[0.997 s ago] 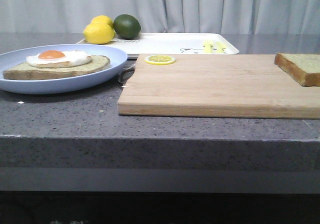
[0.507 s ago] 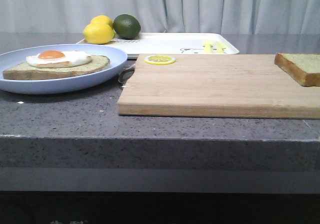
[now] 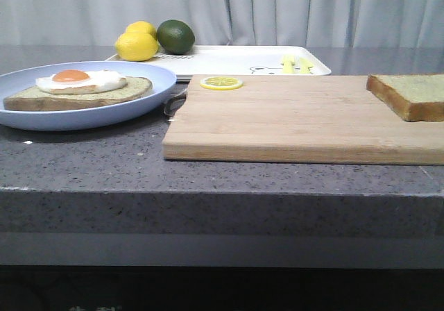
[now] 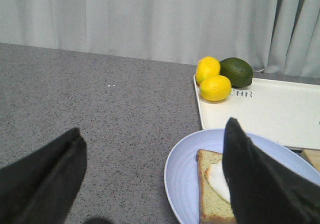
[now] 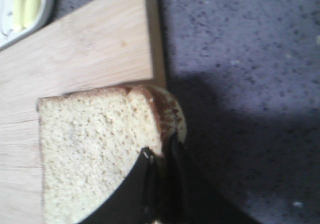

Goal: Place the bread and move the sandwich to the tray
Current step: 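Carry the bread with the right gripper over the egg toast on the plate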

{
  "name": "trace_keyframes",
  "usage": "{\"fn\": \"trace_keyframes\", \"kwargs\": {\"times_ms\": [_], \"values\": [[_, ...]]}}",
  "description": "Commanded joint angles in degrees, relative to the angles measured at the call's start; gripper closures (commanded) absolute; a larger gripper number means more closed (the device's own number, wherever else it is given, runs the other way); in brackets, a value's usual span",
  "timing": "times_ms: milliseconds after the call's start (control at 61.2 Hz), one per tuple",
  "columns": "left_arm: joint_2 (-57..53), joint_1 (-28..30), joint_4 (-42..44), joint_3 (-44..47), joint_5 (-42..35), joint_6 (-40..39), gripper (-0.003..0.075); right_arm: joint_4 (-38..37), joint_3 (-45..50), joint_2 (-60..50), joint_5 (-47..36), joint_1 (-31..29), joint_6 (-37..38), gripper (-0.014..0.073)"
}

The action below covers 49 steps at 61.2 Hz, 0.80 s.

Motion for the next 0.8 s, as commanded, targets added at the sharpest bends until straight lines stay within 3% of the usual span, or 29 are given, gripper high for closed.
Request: {"fn": "trace_keyframes", "kwargs": {"times_ms": [0, 114, 245, 392, 523, 654, 784], "values": [[0.2, -0.1, 0.0, -2.0, -4.8, 0.0, 0.0171, 5.2, -1.8, -4.1, 3.2, -0.2, -0.7, 0.0706], [0.2, -0.1, 0.0, -2.0, -4.8, 0.0, 0.0171, 9.3, -1.8, -7.4, 4.2, -0.2, -0.7, 0.0705], [0.2, -0.1, 0.0, -2.0, -4.8, 0.0, 0.0171, 19.7, -1.8, -11.6, 5.8, 0.6, -0.7, 0.0705], [0.2, -0.1, 0.0, -2.0, -4.8, 0.0, 0.0171, 30.4, -1.8, -14.4, 4.4, 6.2, -0.7, 0.0705], [0.2, -0.1, 0.0, -2.0, -4.8, 0.0, 0.0171, 37.1, -1.8, -14.4, -1.5, 16.5, -0.7, 0.0705], [0.2, -0.1, 0.0, -2.0, -4.8, 0.0, 0.0171, 41.1, -1.8, -13.5, -15.4, 32.5, -0.7, 0.0705], [0.2, -0.1, 0.0, -2.0, -4.8, 0.0, 0.0171, 46.6, -3.2, -9.5, -24.0, 45.5, -3.3, 0.0705]]}}
